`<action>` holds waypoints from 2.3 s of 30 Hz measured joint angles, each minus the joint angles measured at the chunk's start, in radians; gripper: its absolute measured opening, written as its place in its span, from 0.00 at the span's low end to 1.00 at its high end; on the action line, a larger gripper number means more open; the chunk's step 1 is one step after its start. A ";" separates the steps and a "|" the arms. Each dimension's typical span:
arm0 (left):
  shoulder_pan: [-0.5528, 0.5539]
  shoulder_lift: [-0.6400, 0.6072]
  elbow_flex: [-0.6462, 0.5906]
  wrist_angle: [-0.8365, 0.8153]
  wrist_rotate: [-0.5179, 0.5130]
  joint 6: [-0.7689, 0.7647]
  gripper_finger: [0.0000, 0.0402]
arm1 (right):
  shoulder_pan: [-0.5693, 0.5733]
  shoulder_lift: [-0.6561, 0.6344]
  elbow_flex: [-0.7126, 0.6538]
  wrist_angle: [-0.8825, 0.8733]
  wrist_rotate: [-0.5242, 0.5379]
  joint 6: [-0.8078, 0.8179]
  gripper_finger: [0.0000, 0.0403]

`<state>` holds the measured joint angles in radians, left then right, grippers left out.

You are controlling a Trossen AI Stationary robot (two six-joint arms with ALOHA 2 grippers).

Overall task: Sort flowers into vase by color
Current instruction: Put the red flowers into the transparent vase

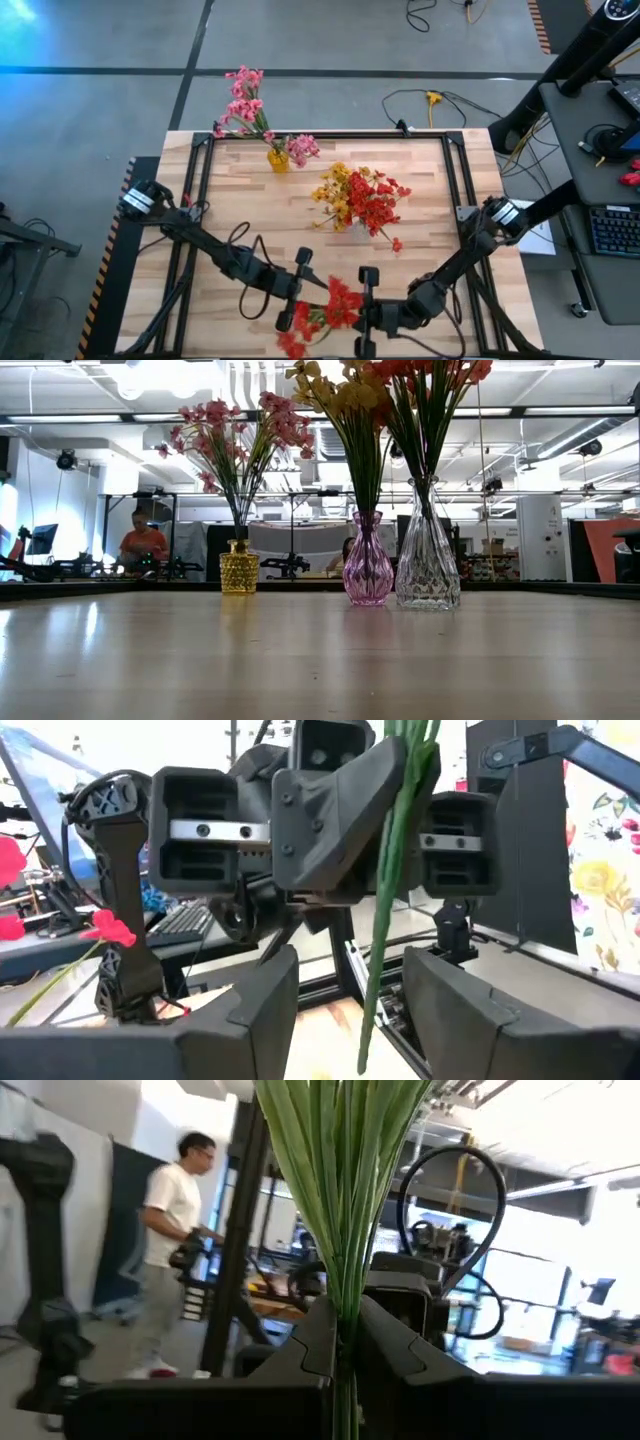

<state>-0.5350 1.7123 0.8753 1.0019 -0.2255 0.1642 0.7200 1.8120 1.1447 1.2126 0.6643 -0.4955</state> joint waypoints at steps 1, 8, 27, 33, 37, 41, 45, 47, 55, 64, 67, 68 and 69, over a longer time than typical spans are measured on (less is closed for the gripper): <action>0.000 0.000 0.000 -0.001 0.000 0.000 0.42 | 0.000 0.012 0.019 -0.004 0.013 -0.022 0.03; -0.001 0.000 -0.004 -0.001 0.052 -0.032 0.48 | -0.006 0.082 0.100 -0.006 0.095 -0.119 0.03; 0.000 0.002 0.010 -0.012 0.051 -0.044 0.19 | -0.035 0.089 0.128 -0.003 0.057 -0.107 0.03; 0.000 0.002 0.007 -0.027 0.027 -0.043 0.05 | -0.031 0.089 0.128 -0.003 0.054 -0.108 0.03; -0.001 0.002 0.007 -0.043 -0.009 -0.060 0.02 | -0.026 0.089 0.127 -0.003 0.104 -0.106 0.07; -0.006 -0.001 0.006 -0.094 -0.043 -0.091 0.01 | -0.002 0.086 0.127 -0.019 0.230 -0.099 0.18; -0.016 -0.015 0.006 -0.166 -0.111 -0.120 0.01 | 0.032 0.073 0.127 -0.035 0.320 -0.100 0.32; -0.021 -0.028 0.009 -0.227 -0.134 -0.135 0.00 | 0.050 0.068 0.141 -0.066 0.397 -0.106 0.39; -0.023 -0.060 0.014 -0.332 -0.186 -0.185 0.00 | 0.092 0.064 0.278 -0.464 0.675 0.000 0.54; -0.033 -0.057 0.046 -0.331 -0.186 -0.147 0.00 | 0.087 0.027 0.456 -1.200 0.500 0.631 0.56; -0.049 -0.050 0.076 -0.367 -0.185 -0.114 0.00 | 0.057 0.017 0.488 -1.380 0.458 0.794 0.56; -0.054 -0.050 0.083 -0.385 -0.185 -0.109 0.00 | 0.051 0.015 0.489 -1.406 0.460 0.815 0.56; -0.058 -0.050 0.091 -0.399 -0.186 -0.106 0.00 | 0.047 0.015 0.489 -1.418 0.461 0.824 0.56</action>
<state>-0.5928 1.6619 0.9666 0.6029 -0.4112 0.0585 0.7671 1.8271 1.6336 -0.2053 1.1254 0.3281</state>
